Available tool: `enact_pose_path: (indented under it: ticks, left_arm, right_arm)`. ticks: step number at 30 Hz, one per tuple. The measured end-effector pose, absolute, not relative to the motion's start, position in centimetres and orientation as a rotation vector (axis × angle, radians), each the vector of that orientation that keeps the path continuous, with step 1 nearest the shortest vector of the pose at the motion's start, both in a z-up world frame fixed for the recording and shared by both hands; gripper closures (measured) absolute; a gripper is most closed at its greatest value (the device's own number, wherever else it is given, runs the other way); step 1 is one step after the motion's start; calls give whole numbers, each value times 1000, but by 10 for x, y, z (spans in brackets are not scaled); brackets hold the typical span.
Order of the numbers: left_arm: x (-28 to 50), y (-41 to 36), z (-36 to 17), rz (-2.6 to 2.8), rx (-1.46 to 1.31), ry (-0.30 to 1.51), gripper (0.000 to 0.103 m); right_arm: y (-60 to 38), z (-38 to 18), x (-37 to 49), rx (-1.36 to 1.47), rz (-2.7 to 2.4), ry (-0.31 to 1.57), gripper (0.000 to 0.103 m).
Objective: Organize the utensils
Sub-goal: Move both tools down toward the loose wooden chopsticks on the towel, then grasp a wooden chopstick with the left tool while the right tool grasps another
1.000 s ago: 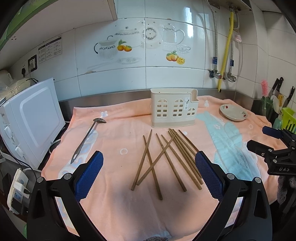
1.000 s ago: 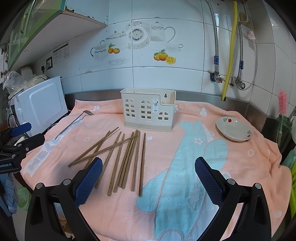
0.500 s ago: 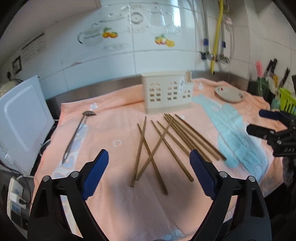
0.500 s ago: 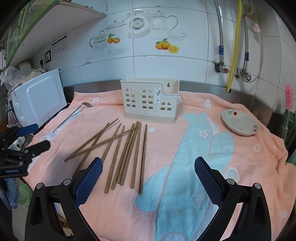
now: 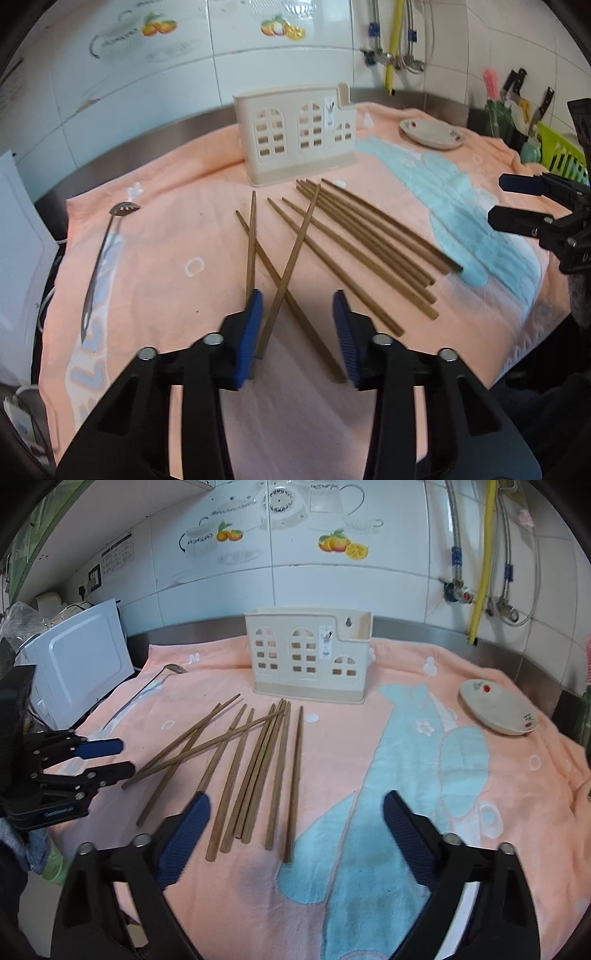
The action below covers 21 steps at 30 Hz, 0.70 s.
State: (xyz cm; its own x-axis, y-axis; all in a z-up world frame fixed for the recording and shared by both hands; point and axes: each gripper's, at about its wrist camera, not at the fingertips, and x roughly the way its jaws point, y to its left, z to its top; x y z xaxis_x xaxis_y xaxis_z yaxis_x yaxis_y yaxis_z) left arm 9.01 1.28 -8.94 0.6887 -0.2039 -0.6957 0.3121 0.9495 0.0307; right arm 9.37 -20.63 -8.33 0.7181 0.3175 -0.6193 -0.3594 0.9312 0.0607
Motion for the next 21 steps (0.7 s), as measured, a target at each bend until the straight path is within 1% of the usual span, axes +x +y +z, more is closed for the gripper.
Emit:
enact_pose_path:
  ticks: [3, 5, 7, 10, 12, 15, 17, 19, 21]
  left_arm:
    - [100, 15, -96, -324, 159, 789, 80]
    - [107, 15, -101, -330, 172, 809, 80]
    - [114, 16, -106, -336, 179, 823, 82]
    - [119, 17, -110, -344, 184, 841, 84]
    - [122, 19, -112, -348, 179, 850, 85]
    - [124, 21, -115, -354, 178, 856, 87]
    - [126, 22, -117, -358, 180, 865, 90]
    - [127, 22, -119, -360, 182, 870, 91]
    - [128, 22, -121, -360, 188, 873, 91]
  right_arm:
    - [-204, -89, 99, -62, 378, 691, 21]
    - [-203, -94, 102, -60, 379, 704, 24]
    - [-202, -97, 105, -53, 382, 715, 29]
    - [-201, -102, 110, -45, 388, 730, 32]
    - [-199, -106, 113, -41, 394, 739, 38]
    - [-198, -111, 117, -34, 397, 756, 41]
    - [-196, -114, 120, -33, 401, 767, 45]
    - [-195, -116, 122, -28, 404, 774, 46]
    - [-194, -119, 124, -29, 405, 782, 50]
